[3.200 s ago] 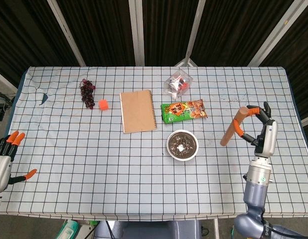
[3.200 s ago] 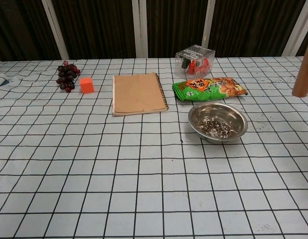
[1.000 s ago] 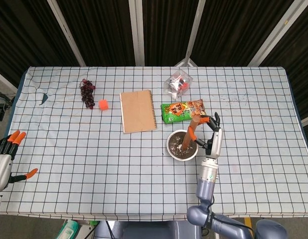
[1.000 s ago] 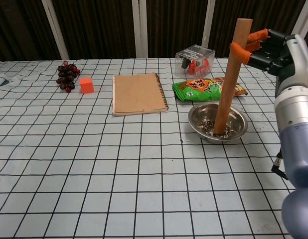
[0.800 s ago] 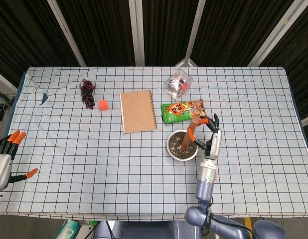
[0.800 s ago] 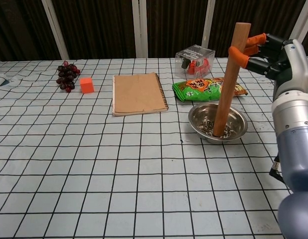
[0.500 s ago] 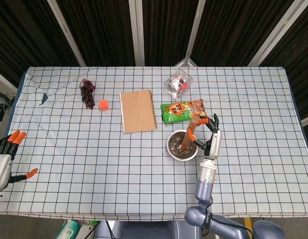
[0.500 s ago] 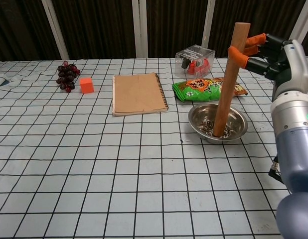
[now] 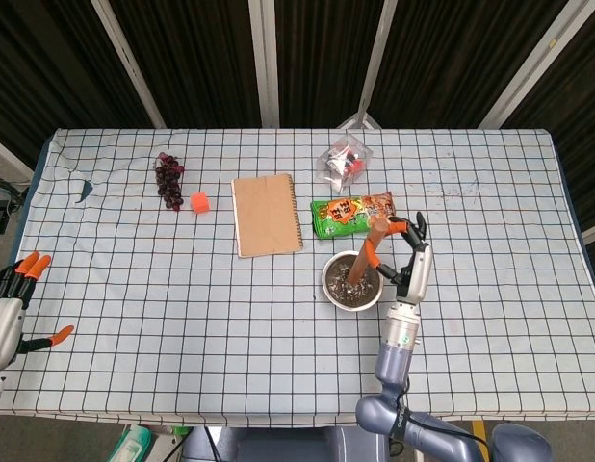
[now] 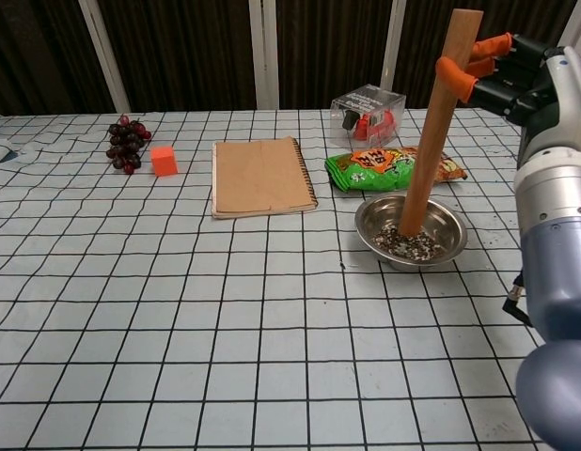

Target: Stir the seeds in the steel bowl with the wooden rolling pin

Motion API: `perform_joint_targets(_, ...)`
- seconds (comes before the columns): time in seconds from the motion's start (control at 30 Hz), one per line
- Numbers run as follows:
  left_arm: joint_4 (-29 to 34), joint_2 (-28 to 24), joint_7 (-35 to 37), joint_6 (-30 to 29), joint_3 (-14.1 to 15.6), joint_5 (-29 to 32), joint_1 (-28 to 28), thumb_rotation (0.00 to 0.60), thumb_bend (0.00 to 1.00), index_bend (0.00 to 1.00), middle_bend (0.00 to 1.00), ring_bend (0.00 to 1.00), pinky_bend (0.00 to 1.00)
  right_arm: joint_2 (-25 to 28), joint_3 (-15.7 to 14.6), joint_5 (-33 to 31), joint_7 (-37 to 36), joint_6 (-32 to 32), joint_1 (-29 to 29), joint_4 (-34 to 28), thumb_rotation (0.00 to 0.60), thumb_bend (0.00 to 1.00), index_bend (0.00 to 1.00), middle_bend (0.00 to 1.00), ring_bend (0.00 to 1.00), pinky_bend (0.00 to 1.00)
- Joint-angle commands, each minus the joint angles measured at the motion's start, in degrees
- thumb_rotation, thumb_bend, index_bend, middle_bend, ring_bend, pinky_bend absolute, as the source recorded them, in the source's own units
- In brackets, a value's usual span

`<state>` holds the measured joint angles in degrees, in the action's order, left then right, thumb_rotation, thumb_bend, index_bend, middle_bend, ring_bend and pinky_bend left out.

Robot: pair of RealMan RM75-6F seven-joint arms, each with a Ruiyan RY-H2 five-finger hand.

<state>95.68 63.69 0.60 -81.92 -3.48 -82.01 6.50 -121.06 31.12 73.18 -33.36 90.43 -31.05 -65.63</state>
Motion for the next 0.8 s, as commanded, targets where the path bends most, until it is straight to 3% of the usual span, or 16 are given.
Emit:
perform_joint_targets(0.03, 0.02, 0.01, -0.01, 0.04, 0.03, 0.0, 0.01, 0.6, 0.02, 0.0, 0.0, 0.0, 0.0, -0.11, 0.19, -0.08, -0.14, 0.07, -0.04, 0.13, 0.6, 0.77, 0.83, 0.68, 0.32, 0.0)
perform_joint_targets(0.23, 0.2, 0.12, -0.26, -0.01, 0.11, -0.09, 0.0, 0.6, 0.02, 0.0, 0.0, 0.0, 0.0, -1.23, 1.28, -1.63, -1.08, -0.24, 0.01, 1.01, 0.6, 0.77, 0.83, 0.68, 0.32, 0.0)
perform_joint_targets(0.8, 0.19, 0.05, 0.06, -0.09, 0.03, -0.02, 0.0, 0.6, 0.02, 0.0, 0.0, 0.0, 0.0, -4.61, 0.34, -1.71, -3.09, 0.29, 0.28, 5.96, 0.6, 0.77, 0.83, 0.68, 0.32, 0.0)
